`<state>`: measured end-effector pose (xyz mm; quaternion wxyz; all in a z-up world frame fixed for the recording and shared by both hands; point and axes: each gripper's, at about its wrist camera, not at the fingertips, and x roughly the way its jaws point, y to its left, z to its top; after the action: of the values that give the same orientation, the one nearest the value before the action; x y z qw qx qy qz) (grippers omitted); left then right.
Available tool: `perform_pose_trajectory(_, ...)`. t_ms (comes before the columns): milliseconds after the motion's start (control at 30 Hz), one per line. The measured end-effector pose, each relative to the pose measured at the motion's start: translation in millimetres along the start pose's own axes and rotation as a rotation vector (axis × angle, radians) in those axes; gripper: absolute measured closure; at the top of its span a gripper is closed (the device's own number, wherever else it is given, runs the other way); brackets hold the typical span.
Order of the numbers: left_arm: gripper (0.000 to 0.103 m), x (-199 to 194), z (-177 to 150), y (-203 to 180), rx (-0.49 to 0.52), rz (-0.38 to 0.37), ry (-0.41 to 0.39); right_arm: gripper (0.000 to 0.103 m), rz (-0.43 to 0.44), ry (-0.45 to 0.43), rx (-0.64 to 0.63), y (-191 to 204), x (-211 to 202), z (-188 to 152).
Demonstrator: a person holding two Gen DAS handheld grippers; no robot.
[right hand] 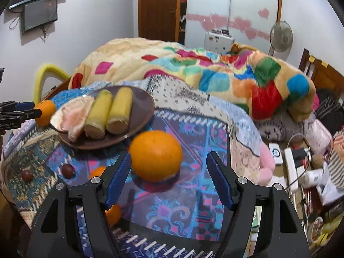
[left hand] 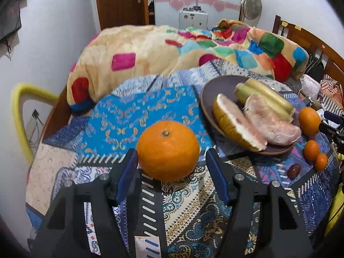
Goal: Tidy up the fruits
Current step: 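Close left tool on a large orange while right tool closes on another large orange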
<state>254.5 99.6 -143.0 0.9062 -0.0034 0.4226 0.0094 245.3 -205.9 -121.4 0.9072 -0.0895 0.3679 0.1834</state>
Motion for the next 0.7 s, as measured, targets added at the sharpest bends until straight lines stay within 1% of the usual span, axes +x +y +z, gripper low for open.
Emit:
perform_pose_trajectory(100,0.033,4,-1,0,0.002,0.004,-0.006,0.031,0.014,0.007,0.006,0,4,-1)
perform_pose_trajectory(267,0.026,12,3,-1,0.007,0.012,-0.008,0.031,0.024,0.008,-0.020,8,8,1)
perform_pose_trajectory(333,0.026,15,4,-2,0.011,0.021,-0.008,0.031,0.032,0.022,-0.027,12,15,1)
perform_pose_trajectory(467,0.026,23,6,0,0.003,0.015,0.013,0.031,0.052,0.039,-0.021,11,20,3)
perform_pose_trajectory(567,0.026,28,6,1,-0.006,0.008,0.028,0.033,0.066,0.053,-0.020,11,23,3)
perform_pose_trajectory(600,0.026,29,6,2,-0.007,0.008,0.031,0.039,0.069,0.059,-0.021,12,25,2)
perform_pose_trajectory(633,0.026,31,6,2,-0.011,0.008,0.034,0.041,0.077,0.063,-0.023,12,25,2)
perform_pose_trajectory(700,0.026,34,6,3,-0.016,0.007,0.039,0.041,0.071,0.059,-0.030,14,24,2)
